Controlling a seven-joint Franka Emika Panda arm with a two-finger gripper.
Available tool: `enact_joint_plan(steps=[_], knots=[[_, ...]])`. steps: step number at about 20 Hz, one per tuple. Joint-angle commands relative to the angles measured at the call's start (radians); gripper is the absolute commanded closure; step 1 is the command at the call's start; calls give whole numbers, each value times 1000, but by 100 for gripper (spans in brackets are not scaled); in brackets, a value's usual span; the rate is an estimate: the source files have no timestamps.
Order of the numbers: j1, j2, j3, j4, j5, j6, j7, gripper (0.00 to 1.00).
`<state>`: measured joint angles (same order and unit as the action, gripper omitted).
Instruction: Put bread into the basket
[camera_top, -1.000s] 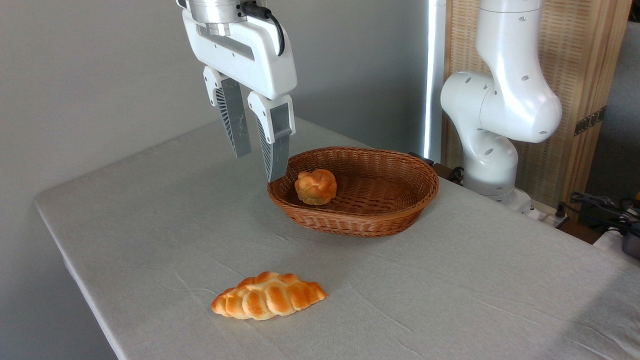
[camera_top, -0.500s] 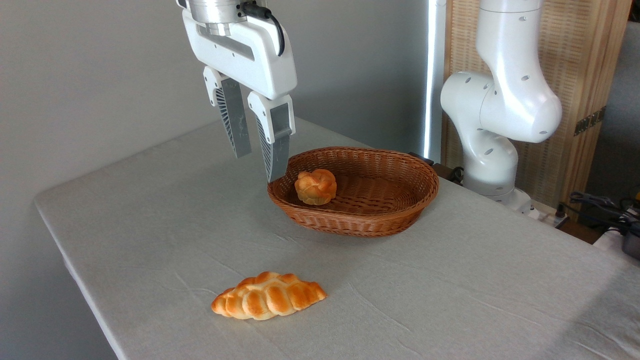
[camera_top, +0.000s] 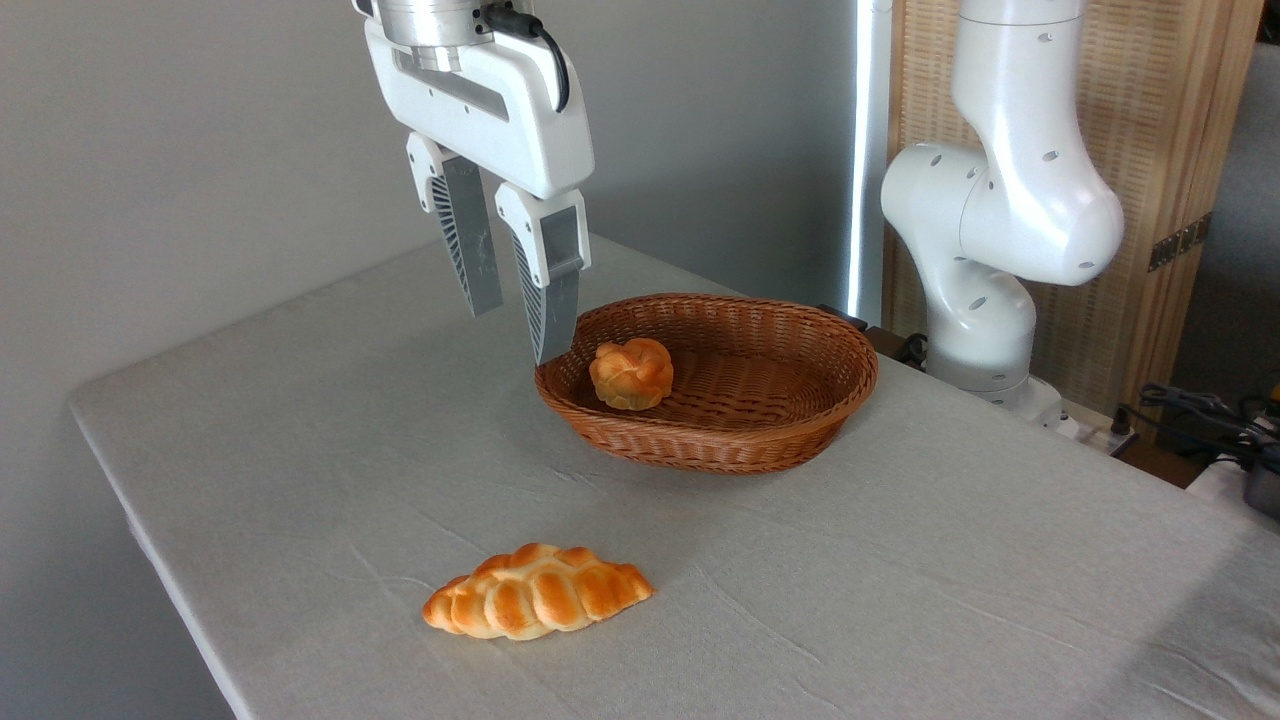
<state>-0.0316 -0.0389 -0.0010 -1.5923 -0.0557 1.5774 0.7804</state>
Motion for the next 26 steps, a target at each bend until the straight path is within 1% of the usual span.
enact_joint_plan(steps=[1, 17, 19, 23, 25, 26], knots=[[-2, 1, 6, 15, 0, -28, 4, 0], [-2, 4, 3, 15, 5, -25, 2, 0], [-8, 2, -1, 6, 5, -27, 3, 0], [-10, 8, -5, 2, 8, 12, 11, 0], [-13, 5, -7, -38, 8, 62, 57, 0], [-14, -4, -7, -73, 8, 103, 124, 0]])
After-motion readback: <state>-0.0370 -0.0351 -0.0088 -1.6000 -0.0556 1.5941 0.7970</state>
